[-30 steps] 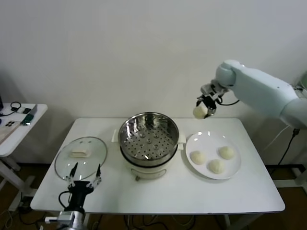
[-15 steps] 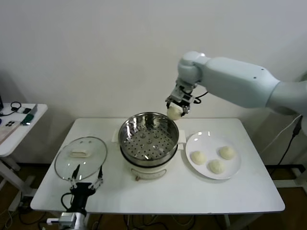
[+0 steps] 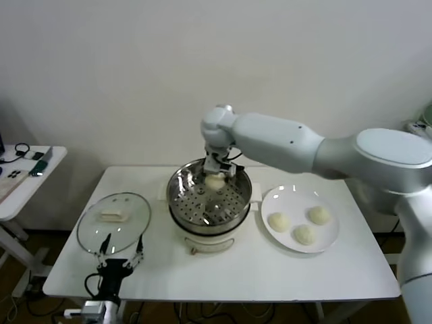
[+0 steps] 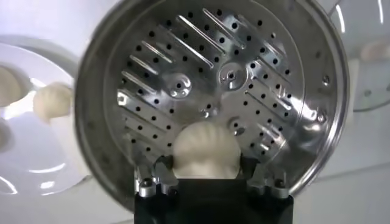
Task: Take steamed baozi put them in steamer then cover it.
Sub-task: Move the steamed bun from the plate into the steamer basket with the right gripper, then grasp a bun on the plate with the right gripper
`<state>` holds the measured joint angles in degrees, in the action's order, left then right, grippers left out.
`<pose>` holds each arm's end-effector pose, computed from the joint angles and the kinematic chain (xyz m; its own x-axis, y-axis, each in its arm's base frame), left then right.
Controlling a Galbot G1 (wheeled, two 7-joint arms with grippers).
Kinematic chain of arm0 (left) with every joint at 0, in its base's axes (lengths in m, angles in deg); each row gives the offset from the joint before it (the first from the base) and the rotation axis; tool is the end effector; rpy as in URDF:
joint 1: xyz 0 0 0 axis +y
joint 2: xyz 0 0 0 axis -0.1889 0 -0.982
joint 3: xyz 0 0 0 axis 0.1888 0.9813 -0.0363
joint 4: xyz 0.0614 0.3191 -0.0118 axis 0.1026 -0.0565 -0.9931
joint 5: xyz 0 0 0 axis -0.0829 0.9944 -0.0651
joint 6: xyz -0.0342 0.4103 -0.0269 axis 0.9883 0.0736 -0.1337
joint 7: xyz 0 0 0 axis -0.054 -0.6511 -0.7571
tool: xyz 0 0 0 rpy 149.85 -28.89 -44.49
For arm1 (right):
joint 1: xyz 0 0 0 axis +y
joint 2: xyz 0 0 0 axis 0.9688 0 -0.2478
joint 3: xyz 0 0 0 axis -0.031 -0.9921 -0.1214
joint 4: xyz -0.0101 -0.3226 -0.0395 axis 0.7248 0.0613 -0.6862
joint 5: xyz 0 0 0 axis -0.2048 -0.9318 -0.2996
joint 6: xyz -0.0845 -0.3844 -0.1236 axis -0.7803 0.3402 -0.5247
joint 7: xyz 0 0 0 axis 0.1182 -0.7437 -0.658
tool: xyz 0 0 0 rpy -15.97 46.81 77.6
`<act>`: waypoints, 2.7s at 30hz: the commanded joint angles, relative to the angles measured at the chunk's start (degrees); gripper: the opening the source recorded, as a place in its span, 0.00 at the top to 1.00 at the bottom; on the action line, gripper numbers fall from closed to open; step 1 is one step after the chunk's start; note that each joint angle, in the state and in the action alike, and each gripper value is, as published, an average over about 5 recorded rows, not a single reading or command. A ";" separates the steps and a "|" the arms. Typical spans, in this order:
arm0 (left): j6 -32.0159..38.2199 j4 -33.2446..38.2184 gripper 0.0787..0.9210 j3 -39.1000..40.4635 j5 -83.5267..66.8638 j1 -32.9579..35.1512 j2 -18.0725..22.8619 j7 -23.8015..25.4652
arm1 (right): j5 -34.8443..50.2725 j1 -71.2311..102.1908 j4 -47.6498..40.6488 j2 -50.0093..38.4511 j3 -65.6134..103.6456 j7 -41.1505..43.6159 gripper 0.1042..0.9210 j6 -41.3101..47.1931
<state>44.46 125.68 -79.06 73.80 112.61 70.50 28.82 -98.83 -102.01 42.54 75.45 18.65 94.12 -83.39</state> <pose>0.2243 0.0681 -0.3598 -0.9949 -0.0609 0.0807 -0.0497 0.9897 0.1341 0.5843 0.2681 -0.0879 -0.3010 -0.0430 0.9527 -0.1736 -0.9798 -0.0991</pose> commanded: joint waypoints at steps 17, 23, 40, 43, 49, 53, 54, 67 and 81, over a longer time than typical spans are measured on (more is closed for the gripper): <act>0.09 -1.26 0.12 0.03 -0.22 -0.02 0.30 -1.17 | -11.18 6.77 -10.00 5.40 4.28 -1.73 0.25 -4.05; 0.21 -1.35 0.12 -0.11 -0.34 0.30 0.31 -1.29 | -10.16 6.81 -9.92 5.28 4.14 -2.33 0.17 -3.90; 0.30 -0.37 0.12 -0.56 -0.58 1.05 0.37 -1.35 | 20.77 -9.03 4.09 -8.90 -4.52 0.89 0.12 8.34; 0.11 0.20 0.12 -0.46 -0.59 1.15 0.45 -1.34 | 33.67 -13.91 7.43 -15.36 -9.49 -2.07 0.12 14.67; 0.05 1.19 0.12 -0.21 -0.55 1.39 0.30 -1.28 | 55.58 -19.77 17.05 -29.19 -17.13 -9.91 0.12 35.60; 0.20 1.26 0.12 -0.07 -0.54 1.58 0.14 -1.25 | 56.79 -19.39 19.76 -36.11 -19.00 -10.10 0.12 39.76; 0.24 1.22 0.12 -0.04 -0.54 1.62 0.09 -1.25 | 56.37 -18.86 20.18 -37.63 -19.33 -9.93 0.12 40.14; 0.22 1.80 0.12 0.30 -0.11 2.26 0.15 -1.25 | 44.15 3.99 19.57 -46.12 -8.46 -11.18 0.12 42.55; 0.59 1.43 0.12 -0.14 0.00 3.36 0.31 -1.34 | 39.19 14.33 4.53 -34.19 -0.25 -10.50 0.12 41.54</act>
<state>45.02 127.18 -79.19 73.75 115.87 70.72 27.49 -57.62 -95.12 54.65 37.47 13.89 83.67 -43.23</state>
